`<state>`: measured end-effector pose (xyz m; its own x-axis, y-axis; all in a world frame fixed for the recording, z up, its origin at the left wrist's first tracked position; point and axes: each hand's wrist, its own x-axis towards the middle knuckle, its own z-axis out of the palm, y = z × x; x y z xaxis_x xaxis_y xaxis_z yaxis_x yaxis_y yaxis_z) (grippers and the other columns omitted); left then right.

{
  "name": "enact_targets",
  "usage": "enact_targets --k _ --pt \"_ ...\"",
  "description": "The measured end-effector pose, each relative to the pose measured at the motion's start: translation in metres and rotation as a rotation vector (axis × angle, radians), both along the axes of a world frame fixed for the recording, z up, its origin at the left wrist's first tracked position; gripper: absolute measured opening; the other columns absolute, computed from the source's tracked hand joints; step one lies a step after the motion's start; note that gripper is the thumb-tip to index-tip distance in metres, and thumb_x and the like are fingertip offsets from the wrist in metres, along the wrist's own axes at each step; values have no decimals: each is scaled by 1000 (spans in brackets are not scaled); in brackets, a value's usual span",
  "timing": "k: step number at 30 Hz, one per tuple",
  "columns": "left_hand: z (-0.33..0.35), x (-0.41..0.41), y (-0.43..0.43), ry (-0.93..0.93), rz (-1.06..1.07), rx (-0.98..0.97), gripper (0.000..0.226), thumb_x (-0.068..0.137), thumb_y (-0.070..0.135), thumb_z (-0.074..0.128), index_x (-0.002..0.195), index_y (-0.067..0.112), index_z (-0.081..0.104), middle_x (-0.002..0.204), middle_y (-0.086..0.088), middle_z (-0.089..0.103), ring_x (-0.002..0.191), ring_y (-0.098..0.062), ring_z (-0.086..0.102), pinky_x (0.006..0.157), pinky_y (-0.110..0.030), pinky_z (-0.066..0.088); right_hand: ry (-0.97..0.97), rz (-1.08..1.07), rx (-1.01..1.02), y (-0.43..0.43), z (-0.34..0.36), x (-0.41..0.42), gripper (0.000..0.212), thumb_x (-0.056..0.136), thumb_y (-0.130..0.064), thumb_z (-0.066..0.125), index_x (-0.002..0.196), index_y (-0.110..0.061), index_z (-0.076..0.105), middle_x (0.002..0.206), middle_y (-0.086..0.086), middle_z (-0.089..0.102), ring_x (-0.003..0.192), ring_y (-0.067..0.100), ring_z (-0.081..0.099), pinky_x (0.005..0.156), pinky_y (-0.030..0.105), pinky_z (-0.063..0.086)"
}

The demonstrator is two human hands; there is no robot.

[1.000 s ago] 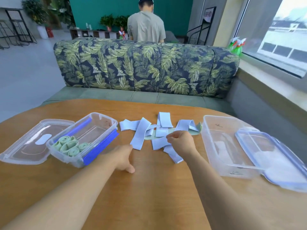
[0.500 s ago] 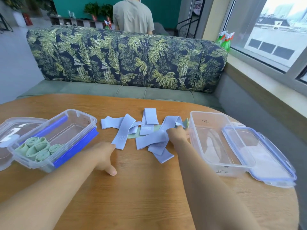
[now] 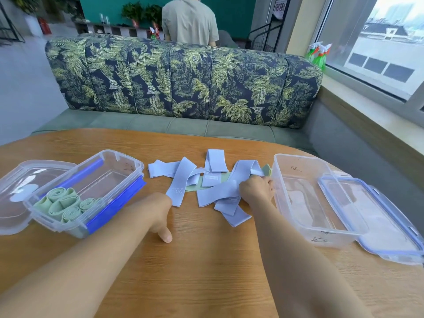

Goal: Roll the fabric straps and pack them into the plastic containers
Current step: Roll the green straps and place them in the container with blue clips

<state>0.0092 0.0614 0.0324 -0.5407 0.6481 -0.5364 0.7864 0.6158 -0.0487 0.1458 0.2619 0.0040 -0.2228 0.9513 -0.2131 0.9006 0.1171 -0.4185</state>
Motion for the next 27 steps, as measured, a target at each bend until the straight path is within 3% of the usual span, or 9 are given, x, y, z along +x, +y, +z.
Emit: enact_targets --k 16,19,21,23,25,27 --pt "5 4 3 44 -11 -31 60 62 51 85 98 17 50 102 0 52 95 -23 61 79 -34 54 -141 112 36 -17 25 -7 45 96 -15 37 140 -5 42 150 10 30 141 27 24 112 39 23" --pt "4 3 1 34 -6 -19 60 62 51 84 99 18 50 102 0 53 95 -22 60 78 -34 52 -52 179 63 -22 43 -19 43 96 -15 40 138 -4 43 143 12 38 135 29 33 109 41 31" --pt "3 2 -1 21 -9 -1 61 63 52 84 101 18 50 106 0 54 97 -22 59 77 -34 52 114 253 22 -28 59 -25 35 94 -11 39 126 -4 52 130 16 50 115 30 49 95 38 45" --pt "0 0 -4 2 -14 33 65 64 50 84 111 18 51 112 -1 55 101 -23 58 81 -35 52 240 264 -47 -28 76 -28 24 95 -7 42 112 -8 58 116 13 57 104 25 55 81 31 47" --pt "-2 -1 -9 -25 -13 82 75 64 48 84 122 19 47 118 -1 54 105 -24 56 86 -39 52 282 317 -45 -31 100 -26 21 95 -1 45 106 -11 59 119 8 57 120 23 53 88 24 42" --pt "-2 -1 -15 -48 -19 142 77 64 47 84 123 19 44 119 -1 54 105 -23 55 87 -40 52 521 250 -139 -37 122 -22 26 95 2 46 116 -6 58 129 10 55 130 24 47 98 21 37"
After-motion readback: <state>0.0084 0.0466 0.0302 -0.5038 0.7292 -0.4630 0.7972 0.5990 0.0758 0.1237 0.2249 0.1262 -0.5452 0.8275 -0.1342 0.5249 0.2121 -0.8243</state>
